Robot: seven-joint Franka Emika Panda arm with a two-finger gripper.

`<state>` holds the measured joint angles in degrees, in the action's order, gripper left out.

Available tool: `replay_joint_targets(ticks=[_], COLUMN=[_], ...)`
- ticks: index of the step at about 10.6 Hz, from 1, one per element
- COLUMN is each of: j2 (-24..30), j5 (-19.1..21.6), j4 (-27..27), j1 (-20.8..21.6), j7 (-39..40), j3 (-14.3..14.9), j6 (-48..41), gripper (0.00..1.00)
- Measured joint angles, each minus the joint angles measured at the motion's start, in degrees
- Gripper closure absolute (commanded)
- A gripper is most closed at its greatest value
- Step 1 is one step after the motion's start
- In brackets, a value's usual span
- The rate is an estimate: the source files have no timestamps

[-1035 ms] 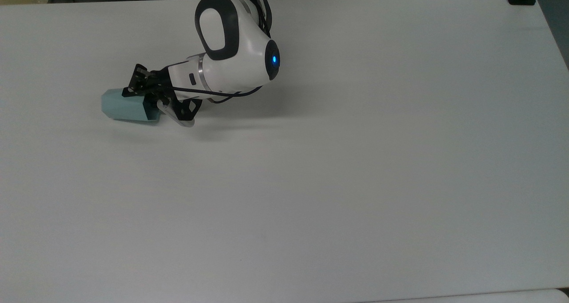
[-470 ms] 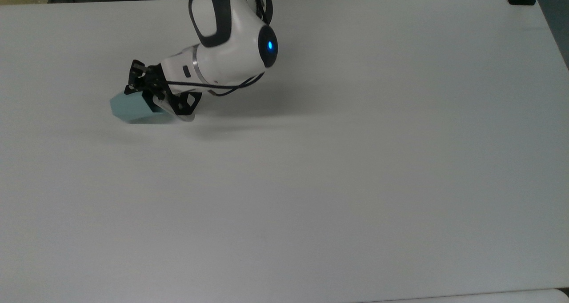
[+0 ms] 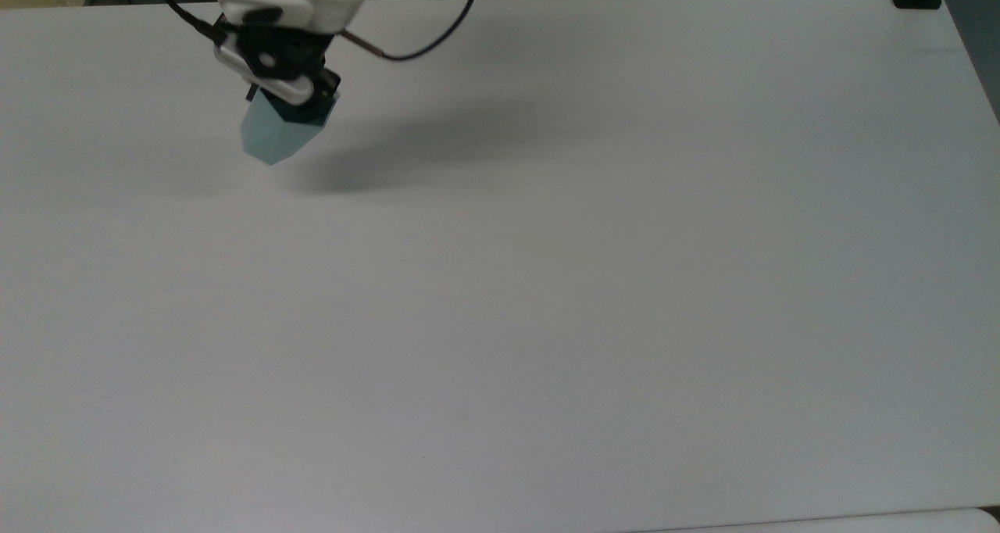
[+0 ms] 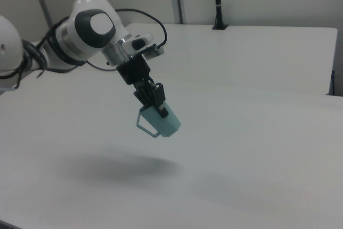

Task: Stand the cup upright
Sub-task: 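Lift the cup and rotate it so its opening faces up, then lower the upright cup onto the table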

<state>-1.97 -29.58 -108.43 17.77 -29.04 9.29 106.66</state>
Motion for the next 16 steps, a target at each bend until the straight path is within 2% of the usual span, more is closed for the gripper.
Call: replay_joint_targets(ticks=[2,3,6,8,11,14,15,16], j2=[2.94,3.12,2.71,2.56,2.28,-0.76,-1.49,-1.77], j5=[11.67,16.17,24.26,27.41,31.33,31.67,31.68,31.68], j4=[-1.36,-2.60,-9.63,-13.06,-13.92,-14.07,-14.07,-14.06], j1=[-1.49,-2.01,-2.31,-2.08,-0.62,0.49,0.64,0.64], j7=[3.89,5.10,6.01,6.07,6.06,6.04,6.03,6.03], j3=[0.08,0.10,0.12,-0.05,-0.34,-0.38,-0.39,-0.38], j6=[1.02,3.42,14.90,19.34,20.70,23.53,23.97,24.05], gripper=[1.00,1.00,1.00,1.00,1.00,1.00,0.66,0.43])
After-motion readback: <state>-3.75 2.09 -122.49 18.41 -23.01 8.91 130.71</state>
